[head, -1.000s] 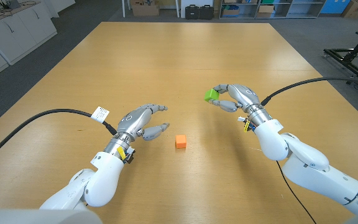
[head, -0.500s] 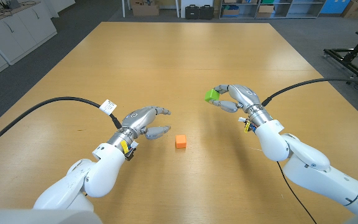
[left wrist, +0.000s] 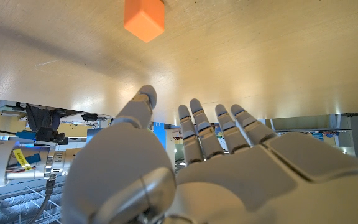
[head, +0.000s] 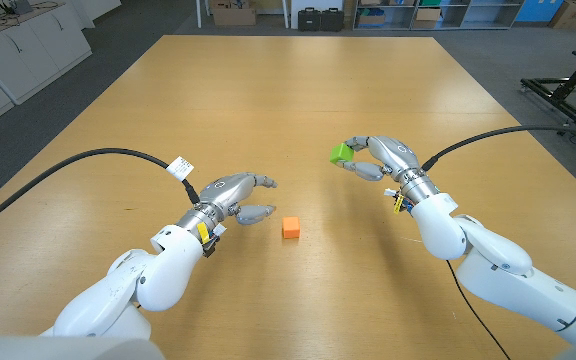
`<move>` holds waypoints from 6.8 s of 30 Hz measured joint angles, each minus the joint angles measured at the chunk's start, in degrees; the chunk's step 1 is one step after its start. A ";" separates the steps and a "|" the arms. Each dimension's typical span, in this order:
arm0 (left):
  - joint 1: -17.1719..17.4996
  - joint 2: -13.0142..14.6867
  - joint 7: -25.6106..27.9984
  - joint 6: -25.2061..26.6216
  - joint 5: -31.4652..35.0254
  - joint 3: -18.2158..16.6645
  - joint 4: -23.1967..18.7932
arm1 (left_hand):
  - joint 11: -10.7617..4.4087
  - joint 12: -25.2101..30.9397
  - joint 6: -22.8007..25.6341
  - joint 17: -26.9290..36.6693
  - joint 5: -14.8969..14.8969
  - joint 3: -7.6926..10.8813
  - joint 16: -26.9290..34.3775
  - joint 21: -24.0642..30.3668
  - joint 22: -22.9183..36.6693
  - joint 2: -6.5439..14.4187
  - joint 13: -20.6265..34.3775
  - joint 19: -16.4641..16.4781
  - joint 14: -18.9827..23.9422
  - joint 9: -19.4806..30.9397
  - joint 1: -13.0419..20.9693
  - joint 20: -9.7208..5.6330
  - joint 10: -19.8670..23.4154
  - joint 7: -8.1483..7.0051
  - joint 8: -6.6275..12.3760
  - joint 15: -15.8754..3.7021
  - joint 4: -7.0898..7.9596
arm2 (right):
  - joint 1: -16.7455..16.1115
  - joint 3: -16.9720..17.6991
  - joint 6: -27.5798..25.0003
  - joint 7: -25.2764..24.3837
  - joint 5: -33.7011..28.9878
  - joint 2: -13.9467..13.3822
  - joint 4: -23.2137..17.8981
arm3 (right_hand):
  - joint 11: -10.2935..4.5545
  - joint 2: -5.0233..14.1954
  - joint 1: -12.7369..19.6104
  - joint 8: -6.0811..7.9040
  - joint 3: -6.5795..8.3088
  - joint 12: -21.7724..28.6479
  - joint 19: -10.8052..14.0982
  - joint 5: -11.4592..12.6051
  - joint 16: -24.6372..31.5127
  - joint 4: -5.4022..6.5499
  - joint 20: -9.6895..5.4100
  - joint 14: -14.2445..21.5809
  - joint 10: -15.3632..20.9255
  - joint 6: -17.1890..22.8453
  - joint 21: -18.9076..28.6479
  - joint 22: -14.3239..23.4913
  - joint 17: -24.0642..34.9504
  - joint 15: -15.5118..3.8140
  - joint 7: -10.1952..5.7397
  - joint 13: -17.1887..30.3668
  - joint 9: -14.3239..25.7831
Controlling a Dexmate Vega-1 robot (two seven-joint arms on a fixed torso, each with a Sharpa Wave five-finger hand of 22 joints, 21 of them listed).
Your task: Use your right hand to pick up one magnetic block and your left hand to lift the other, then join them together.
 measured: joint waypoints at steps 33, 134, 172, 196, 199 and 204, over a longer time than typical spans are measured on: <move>-8.00 5.81 -7.73 6.25 1.83 7.04 -2.59 | 0.11 -1.57 -1.79 0.00 0.00 -0.25 -0.64 -0.23 -0.01 0.29 -0.01 -0.57 -0.81 -0.01 0.77 0.57 -1.83 0.24 -0.84 -0.08 0.25 | -0.76 0.52 -0.19 -0.49 -0.05 0.00 -0.58 | 0.00 0.00 0.00 -0.11 0.00 -0.22 0.00 -0.37 -0.24 0.00 0.00 0.10 0.00 -0.01 0.00 -0.01 0.29 0.10 -0.01 0.27 -0.05; -18.46 -7.69 -33.62 -7.12 25.91 18.03 9.90 | 2.90 -2.66 -10.81 0.00 -0.44 -3.04 -0.80 -0.62 -0.14 -0.15 -0.03 -4.11 -5.44 0.13 1.65 0.22 -10.43 3.51 -5.06 0.10 1.10 | -3.48 0.88 -4.27 0.93 -2.04 -0.34 -4.66 | -0.39 0.00 0.00 -0.46 0.00 -0.73 0.00 -0.33 -0.85 0.00 0.00 0.32 0.39 -0.01 0.33 -0.01 0.26 -0.11 -0.01 0.80 -0.05; -17.48 -12.45 -34.17 -8.64 29.62 17.24 13.40 | 2.79 -1.77 -9.10 0.01 -0.44 -3.43 -0.54 -0.39 -0.12 0.16 -0.15 -3.17 -4.48 0.14 1.34 1.12 -8.68 3.95 -4.60 0.00 1.19 | -2.49 0.33 -3.93 1.28 -1.34 0.01 -3.29 | -0.39 -0.03 0.03 -0.56 0.00 -0.55 0.00 -0.28 -0.84 0.00 0.00 0.31 0.39 -0.01 0.72 -0.02 0.26 -0.10 -0.01 0.77 -0.02; -17.05 -13.40 -32.98 -8.24 28.91 17.09 14.19 | 1.79 -1.04 -6.44 0.01 -0.44 -3.42 -0.17 -0.15 -0.12 0.64 -0.14 -2.56 -3.11 0.14 1.82 1.13 -6.24 3.34 -3.73 0.07 1.19 | -2.38 0.13 -3.93 1.04 -0.66 -0.02 -2.79 | -0.09 -0.08 0.08 -0.35 0.00 -0.73 0.00 -0.21 -1.07 0.00 0.00 0.31 0.71 0.02 0.94 -0.02 0.55 -0.10 0.02 0.81 0.00; -17.02 -13.50 -32.71 -8.16 28.82 17.16 14.32 | 1.76 -1.02 -5.95 0.01 -0.44 -3.42 -0.17 -0.15 -0.12 0.69 -0.14 -2.26 -2.75 0.14 1.88 1.43 -5.79 3.16 -3.73 -0.10 1.19 | -2.39 0.06 -3.92 1.01 -0.54 -0.04 -2.66 | -0.09 -0.07 0.07 -0.35 0.00 -0.74 0.00 -0.21 -1.07 0.00 0.00 0.31 0.71 0.23 0.94 -0.01 0.55 -0.10 0.23 0.81 -0.01; -17.02 -13.67 -32.31 -8.02 28.72 17.33 14.67 | 1.24 -0.79 -5.11 0.01 -0.44 -3.33 -0.17 -0.15 -0.12 1.22 -0.14 -2.13 -2.22 0.14 2.41 1.54 -4.68 2.86 -3.24 -0.02 1.10 | -2.42 0.02 -3.79 0.91 -0.36 -0.06 -2.54 | -0.10 -0.06 0.06 -0.37 0.00 -0.76 0.00 -0.21 -1.07 0.00 0.00 0.31 0.72 0.23 0.94 -0.02 0.55 -0.10 0.23 0.89 -0.01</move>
